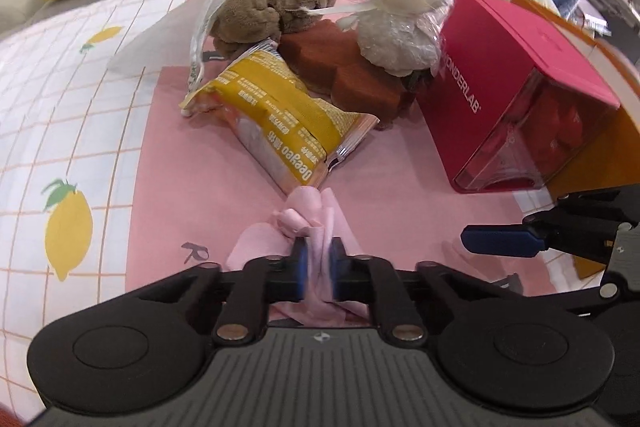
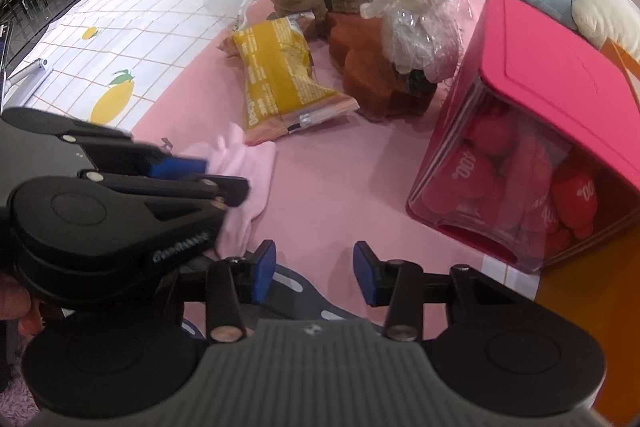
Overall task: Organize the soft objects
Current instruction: 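Grasp the pink cloth with the left tool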
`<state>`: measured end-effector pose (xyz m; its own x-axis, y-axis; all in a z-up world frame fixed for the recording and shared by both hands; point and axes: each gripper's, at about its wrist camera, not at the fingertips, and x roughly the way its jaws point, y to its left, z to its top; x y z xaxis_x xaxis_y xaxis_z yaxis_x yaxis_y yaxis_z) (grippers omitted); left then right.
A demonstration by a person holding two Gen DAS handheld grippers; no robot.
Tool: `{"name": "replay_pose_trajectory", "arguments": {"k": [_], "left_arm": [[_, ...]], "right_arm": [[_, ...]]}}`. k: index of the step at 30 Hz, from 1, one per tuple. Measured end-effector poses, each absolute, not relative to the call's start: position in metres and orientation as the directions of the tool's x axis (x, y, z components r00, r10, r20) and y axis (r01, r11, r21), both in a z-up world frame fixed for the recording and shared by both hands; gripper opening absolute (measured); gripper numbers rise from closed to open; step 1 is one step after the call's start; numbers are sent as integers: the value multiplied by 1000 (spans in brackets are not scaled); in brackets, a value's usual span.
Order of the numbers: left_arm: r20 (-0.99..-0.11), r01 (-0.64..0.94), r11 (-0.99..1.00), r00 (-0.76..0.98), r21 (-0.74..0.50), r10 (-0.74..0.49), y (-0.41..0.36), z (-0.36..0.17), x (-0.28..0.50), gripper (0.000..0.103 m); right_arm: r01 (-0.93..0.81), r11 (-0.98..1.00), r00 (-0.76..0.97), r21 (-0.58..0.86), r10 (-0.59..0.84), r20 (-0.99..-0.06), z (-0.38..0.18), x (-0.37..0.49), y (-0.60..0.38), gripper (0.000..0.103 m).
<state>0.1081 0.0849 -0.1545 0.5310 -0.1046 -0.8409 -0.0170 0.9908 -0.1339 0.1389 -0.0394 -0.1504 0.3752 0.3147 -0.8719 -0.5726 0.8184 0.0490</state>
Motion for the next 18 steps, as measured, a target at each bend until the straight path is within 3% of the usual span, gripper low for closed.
{"name": "replay_pose_trajectory", "arguments": {"k": [6, 13, 18], "left_arm": [[-802, -85, 982, 591, -166, -84, 105, -139, 98, 9], [-728, -186, 972, 686, -146, 22, 133, -109, 90, 9], [-703, -244, 964, 704, -101, 105, 156, -106, 104, 9]], "right_arm": [[-581, 812, 390, 54, 336, -857, -138, 140, -38, 43], [-659, 750, 416, 54, 423, -805, -111, 136, -18, 42], [-748, 660, 464, -70, 445, -766, -102, 151, 21, 43]]}}
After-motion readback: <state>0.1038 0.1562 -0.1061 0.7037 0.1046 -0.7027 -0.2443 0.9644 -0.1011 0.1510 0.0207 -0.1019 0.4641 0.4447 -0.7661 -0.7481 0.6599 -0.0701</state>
